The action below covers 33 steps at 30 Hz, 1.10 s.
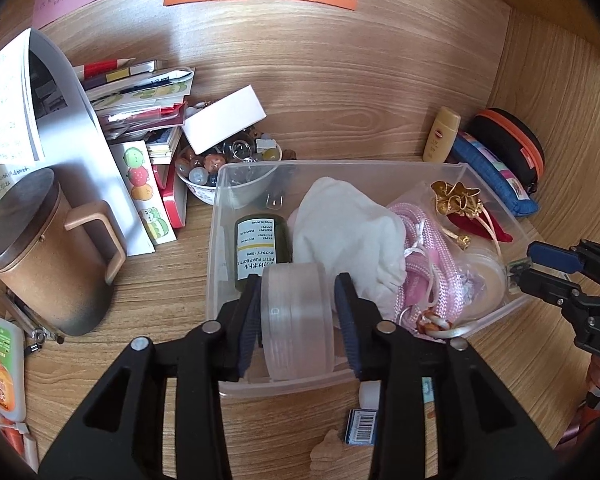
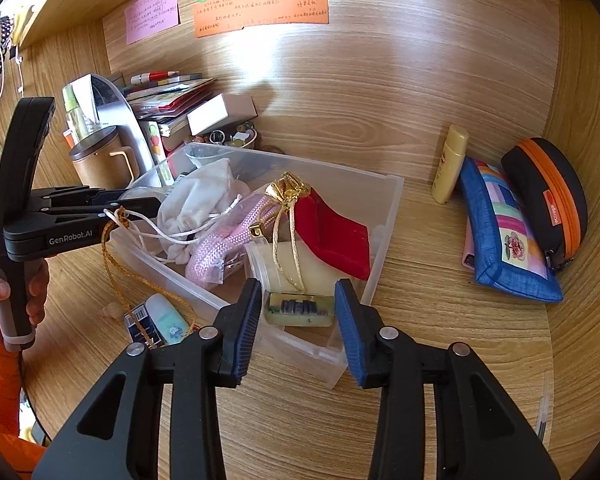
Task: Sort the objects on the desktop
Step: 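Open both grippers to release the container and tile into the clear box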
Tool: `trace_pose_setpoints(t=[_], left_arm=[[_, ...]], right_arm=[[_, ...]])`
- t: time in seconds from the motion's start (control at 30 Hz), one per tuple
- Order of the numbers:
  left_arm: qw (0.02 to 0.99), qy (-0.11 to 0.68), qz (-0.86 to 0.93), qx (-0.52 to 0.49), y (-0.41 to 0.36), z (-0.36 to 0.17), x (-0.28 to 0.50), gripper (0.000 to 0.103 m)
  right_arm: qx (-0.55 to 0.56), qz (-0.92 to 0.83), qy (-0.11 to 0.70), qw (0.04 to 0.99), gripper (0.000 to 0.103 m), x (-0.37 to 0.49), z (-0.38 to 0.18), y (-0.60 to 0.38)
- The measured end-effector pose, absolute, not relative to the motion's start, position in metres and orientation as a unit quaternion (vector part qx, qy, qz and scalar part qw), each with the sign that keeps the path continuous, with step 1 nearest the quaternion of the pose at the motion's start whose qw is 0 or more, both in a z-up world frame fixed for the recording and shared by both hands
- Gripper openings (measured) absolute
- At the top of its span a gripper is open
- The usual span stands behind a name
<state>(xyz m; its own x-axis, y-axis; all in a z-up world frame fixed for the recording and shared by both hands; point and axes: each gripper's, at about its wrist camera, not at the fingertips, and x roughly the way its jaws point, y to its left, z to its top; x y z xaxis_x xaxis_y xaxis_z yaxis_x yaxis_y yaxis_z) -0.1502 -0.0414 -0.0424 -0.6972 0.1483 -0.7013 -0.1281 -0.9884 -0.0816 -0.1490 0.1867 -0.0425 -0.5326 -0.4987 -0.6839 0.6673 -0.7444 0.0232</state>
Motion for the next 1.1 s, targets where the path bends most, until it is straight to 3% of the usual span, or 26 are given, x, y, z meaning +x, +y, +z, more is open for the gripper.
trace_pose_setpoints(t=[0.13,0.37,0.43,0.53,0.9,1.1], left_arm=[[0.074,-0.01,0.925,-0.371,-0.043,-0.036,-0.143,0.049],[0.069,-0.004,0.929,-0.365,-0.043,-0.029,-0.132,0.058],[0.068,-0.005,0.929,-0.363,-0.044,-0.028,-0.129,0.068],[0.066,-0.002,0.931,-0.36,-0.044,-0.027,-0.122,0.069],[0.066,0.004,0.929,-0.363,-0.044,-0.029,-0.104,0.07],[0.062,0.005,0.929,-0.364,-0.047,-0.034,-0.092,0.079]], right_arm=[[0.338,-0.869,0.127,0.338,0.049,-0.141,-0.039,0.186],[0.331,-0.87,0.131,0.34,0.053,-0.131,-0.034,0.185],[0.328,-0.873,0.131,0.338,0.057,-0.128,-0.032,0.186],[0.321,-0.876,0.13,0.334,0.064,-0.123,-0.03,0.188],[0.312,-0.877,0.137,0.339,0.064,-0.099,-0.031,0.188],[0.321,-0.872,0.134,0.343,0.064,-0.094,-0.038,0.186]])
